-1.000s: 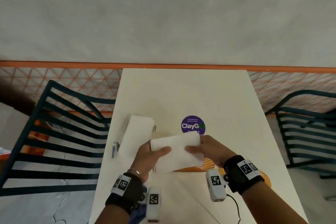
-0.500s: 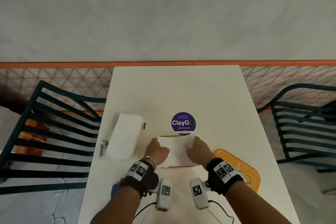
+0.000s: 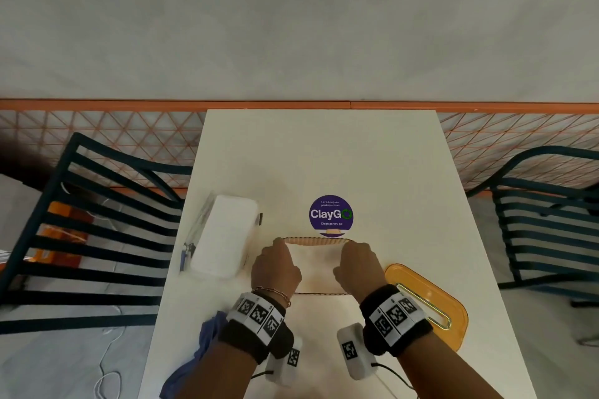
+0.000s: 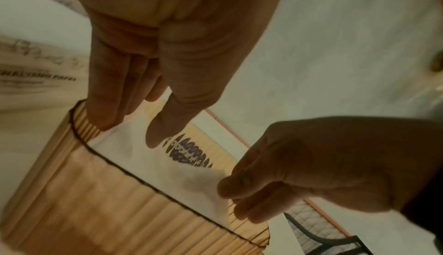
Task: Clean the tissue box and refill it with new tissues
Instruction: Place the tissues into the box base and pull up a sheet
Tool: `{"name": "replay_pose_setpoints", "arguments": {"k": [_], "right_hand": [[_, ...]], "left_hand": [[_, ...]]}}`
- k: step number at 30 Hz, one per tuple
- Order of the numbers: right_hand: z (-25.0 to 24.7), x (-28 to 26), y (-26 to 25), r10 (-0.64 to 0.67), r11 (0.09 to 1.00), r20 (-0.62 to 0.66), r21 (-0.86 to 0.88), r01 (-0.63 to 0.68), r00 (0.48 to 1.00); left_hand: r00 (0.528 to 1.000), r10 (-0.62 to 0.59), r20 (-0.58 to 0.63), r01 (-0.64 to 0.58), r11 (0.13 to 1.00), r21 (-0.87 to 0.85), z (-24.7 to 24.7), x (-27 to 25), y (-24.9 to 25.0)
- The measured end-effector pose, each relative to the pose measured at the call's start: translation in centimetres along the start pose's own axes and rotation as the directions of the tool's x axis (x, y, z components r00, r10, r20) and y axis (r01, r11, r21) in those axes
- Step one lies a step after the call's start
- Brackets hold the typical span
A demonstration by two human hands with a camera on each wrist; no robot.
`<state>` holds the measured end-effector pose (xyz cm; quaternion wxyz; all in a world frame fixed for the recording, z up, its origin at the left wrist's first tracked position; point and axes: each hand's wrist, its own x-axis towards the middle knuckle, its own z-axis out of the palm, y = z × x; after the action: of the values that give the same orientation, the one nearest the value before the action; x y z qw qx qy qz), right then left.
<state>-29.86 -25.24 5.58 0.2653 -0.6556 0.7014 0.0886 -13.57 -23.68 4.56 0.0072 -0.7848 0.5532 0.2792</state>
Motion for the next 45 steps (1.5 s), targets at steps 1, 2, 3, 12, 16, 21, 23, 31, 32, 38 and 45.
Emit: {"name": "replay_pose_setpoints", "arguments": {"k": [1,2,3,12,16,21,23,31,32,38,45], "right_hand": [[-0.3,-0.3,0.2,-0.018,1.000,-0.049,-0.011,0.018,0.999],[-0.3,-0.3,0.5,-0.045,0.999,-0.080,-0.006,0.045,0.996],[-0.3,-0.2,0.8,-0.085,0.996,-0.094,0.010,0.086,0.992],[1.0,1.7,0.4,-0.236,0.960,0.205,-0.101,0.261,0.950],[1.6,2.4,0.6,-0.249,0.957,0.190,-0.101,0.271,0.950],[0.8,2.3,1.2,-0.177,0.981,-0.295,0.022,0.192,0.939],[0.9,1.9,1.7,-0.078,0.990,-0.389,0.078,0.117,0.918],[1.7,2.3,1.1,0.004,0.991,-0.308,0.129,0.037,0.951],[1.7,2.4,0.8,0.001,0.991,-0.301,0.125,0.039,0.954],[1.0,2.4,-0.9,-0.010,0.998,-0.300,0.051,0.026,0.954],[0.3,2.1,-3.5,-0.075,0.994,-0.312,0.057,0.098,0.947]], "left_hand": [[0.998,0.040,-0.042,-0.039,0.999,0.013,-0.1,-0.2,-0.1],[0.993,0.094,-0.076,-0.094,0.996,0.009,-0.3,-0.4,-0.2],[0.984,0.157,-0.086,-0.158,0.987,0.000,-0.3,-0.4,-0.2],[0.827,0.313,0.467,-0.439,0.879,0.188,0.4,2.5,0.0],[0.793,0.326,0.515,-0.484,0.850,0.208,0.6,2.5,-0.2],[0.956,0.294,0.005,-0.287,0.939,-0.192,-3.7,1.0,-3.1],[0.980,0.081,-0.182,-0.128,0.955,-0.267,-5.3,1.1,-6.0],[0.949,-0.289,-0.125,0.274,0.953,-0.128,-5.5,3.0,-12.9],[0.948,-0.287,-0.135,0.271,0.954,-0.130,-5.4,3.1,-13.0],[0.948,-0.285,-0.143,0.262,0.952,-0.159,-5.5,3.5,-13.2],[0.945,-0.321,-0.068,0.302,0.930,-0.208,-5.7,4.3,-13.9]]}}
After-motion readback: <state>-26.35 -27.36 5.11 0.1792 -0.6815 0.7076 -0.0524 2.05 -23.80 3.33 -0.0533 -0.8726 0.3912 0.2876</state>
